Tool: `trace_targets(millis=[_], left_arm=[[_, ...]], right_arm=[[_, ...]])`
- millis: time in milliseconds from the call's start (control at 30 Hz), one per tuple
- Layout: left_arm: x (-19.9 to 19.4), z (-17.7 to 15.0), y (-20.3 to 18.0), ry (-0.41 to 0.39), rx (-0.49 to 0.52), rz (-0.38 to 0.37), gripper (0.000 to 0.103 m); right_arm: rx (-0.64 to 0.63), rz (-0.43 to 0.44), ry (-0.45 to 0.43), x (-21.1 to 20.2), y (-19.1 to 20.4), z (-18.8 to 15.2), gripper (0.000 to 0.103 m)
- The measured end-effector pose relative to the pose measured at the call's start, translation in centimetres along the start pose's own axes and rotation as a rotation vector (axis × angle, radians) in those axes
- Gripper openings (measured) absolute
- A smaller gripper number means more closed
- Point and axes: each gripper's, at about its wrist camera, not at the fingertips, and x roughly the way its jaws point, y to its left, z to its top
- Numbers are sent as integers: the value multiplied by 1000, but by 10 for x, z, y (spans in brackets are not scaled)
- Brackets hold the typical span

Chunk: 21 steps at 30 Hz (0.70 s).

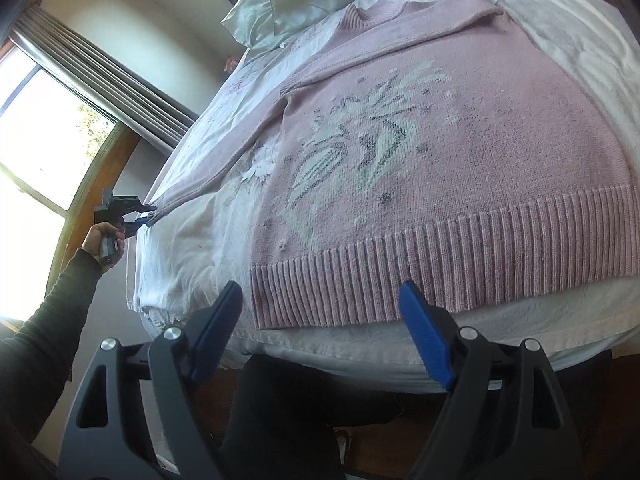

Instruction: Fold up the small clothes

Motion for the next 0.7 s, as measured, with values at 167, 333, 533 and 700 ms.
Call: trace_targets(millis=[167,333,533,700], left_arm=[[-15,0,-15,-6,-5,-66,6],[-53,9,-96,-60,56,-261,6],[-71,0,-272,-65,259,-442,5],[-36,-50,-415,9,430,-515,6]], right_arm=[[-10,26,-12,-5,0,1,80],[-9,17,-31,-12,-13,8,80],[47,47,-107,-32,-40,35,80],[136,71,-129,-42,-76,64,80]])
